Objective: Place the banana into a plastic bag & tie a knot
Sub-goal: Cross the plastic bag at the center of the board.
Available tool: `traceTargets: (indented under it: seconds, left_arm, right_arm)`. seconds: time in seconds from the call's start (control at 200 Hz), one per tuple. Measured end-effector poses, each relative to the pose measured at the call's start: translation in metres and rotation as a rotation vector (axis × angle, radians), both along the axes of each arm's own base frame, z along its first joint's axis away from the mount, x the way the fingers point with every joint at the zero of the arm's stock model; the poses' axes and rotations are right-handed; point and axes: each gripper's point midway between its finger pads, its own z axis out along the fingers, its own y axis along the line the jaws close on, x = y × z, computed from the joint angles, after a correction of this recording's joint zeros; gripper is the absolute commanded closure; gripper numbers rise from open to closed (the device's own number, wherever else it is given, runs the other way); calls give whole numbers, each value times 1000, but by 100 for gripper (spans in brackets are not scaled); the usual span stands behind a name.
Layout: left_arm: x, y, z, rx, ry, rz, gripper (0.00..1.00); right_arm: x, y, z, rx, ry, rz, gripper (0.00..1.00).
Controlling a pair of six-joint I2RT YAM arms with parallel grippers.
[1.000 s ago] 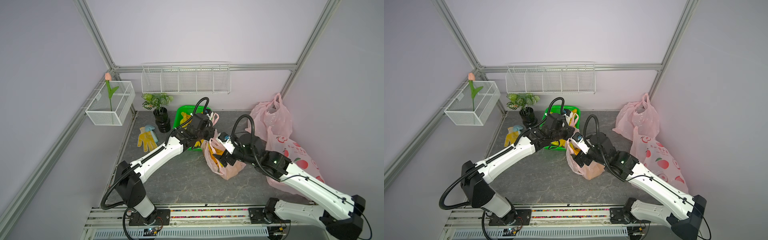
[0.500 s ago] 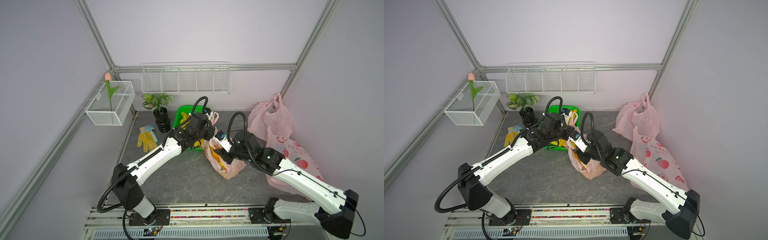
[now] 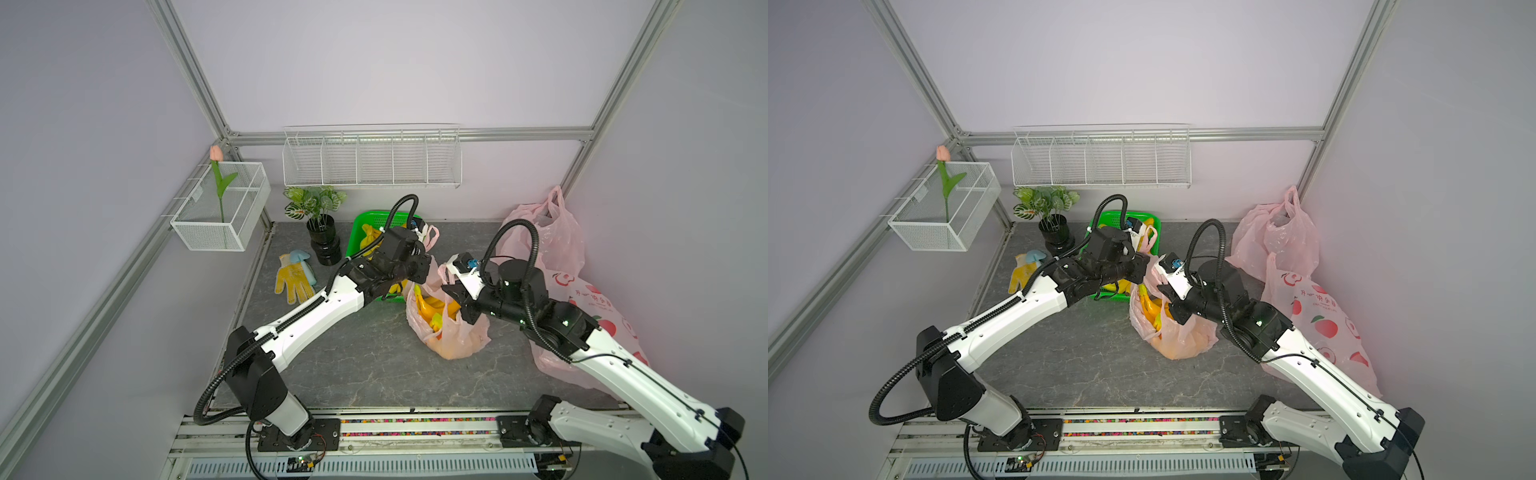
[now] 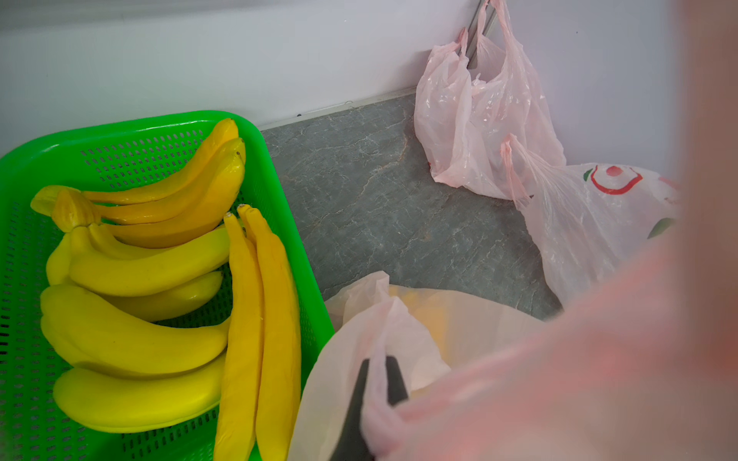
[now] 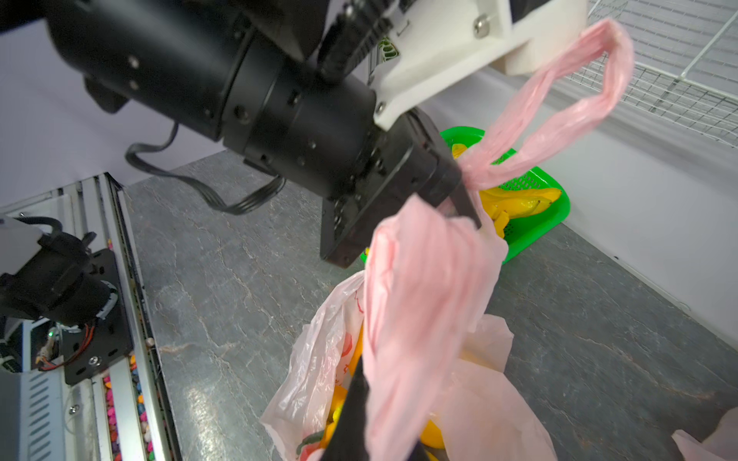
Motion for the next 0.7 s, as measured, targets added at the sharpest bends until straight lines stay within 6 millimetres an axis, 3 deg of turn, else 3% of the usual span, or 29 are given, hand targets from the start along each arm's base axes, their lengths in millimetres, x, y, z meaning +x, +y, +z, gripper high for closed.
traceTargets:
  seconds: [0.155,0.43,0.7]
  left_arm:
    - [-27,-21,-2,34,-22,-116,100]
    - [-48,-31,-8,105,-69,-254,100]
    - [-89,-18,-17,119,-87,-424,100]
  right_arm:
    - [11,-1,-2,8,16,-6,94]
    - [12,-2,-6,-25,14,2,94]
    - [13,-2,-15,-57,28,4,94]
